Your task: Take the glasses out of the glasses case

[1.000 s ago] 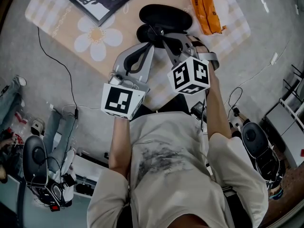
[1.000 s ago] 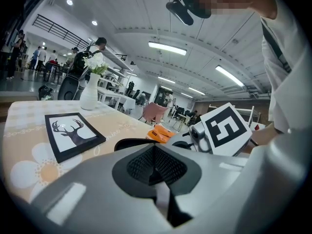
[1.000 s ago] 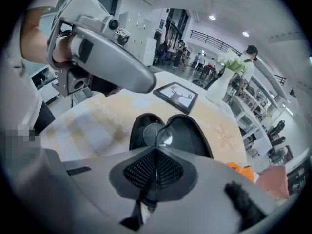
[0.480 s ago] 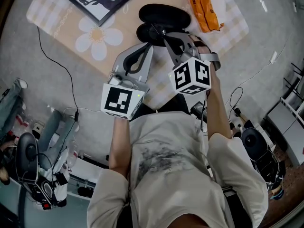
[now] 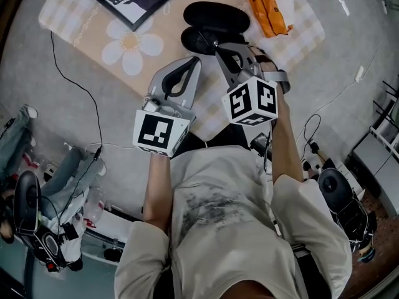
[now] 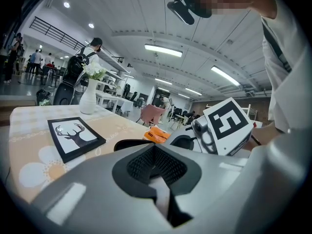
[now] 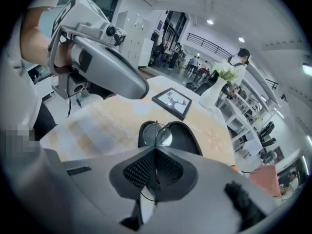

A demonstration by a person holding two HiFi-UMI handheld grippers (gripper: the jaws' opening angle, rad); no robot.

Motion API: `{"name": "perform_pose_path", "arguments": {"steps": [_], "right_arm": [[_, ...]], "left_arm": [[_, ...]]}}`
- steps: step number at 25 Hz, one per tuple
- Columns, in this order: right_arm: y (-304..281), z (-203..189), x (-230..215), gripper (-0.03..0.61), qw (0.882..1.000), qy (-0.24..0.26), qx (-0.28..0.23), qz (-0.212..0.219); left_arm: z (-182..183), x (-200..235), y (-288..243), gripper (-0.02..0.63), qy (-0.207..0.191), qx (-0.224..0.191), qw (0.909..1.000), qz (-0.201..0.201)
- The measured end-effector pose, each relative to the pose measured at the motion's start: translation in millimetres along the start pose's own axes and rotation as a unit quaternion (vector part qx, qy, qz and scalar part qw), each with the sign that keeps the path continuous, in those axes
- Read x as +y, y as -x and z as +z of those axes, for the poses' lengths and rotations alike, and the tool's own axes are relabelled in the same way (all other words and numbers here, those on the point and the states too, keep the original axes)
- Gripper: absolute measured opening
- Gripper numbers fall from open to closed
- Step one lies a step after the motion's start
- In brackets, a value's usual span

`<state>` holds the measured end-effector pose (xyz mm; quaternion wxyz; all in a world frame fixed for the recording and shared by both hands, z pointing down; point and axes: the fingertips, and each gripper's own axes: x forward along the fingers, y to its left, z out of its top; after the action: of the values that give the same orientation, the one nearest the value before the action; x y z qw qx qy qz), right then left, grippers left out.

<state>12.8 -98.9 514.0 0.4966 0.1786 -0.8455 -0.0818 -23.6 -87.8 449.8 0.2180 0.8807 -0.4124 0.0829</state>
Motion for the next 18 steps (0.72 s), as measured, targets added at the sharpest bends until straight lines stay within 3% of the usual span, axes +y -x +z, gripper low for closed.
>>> {"name": "perform_pose_path", "arguments": {"steps": [18], "right_arm": [[3,12,42,0.018,1.000,-0.012,-0.007,0.007]], "left_arm": [[-23,-4,29,0.008,0.003,0.012,0.9999,0.002]]}}
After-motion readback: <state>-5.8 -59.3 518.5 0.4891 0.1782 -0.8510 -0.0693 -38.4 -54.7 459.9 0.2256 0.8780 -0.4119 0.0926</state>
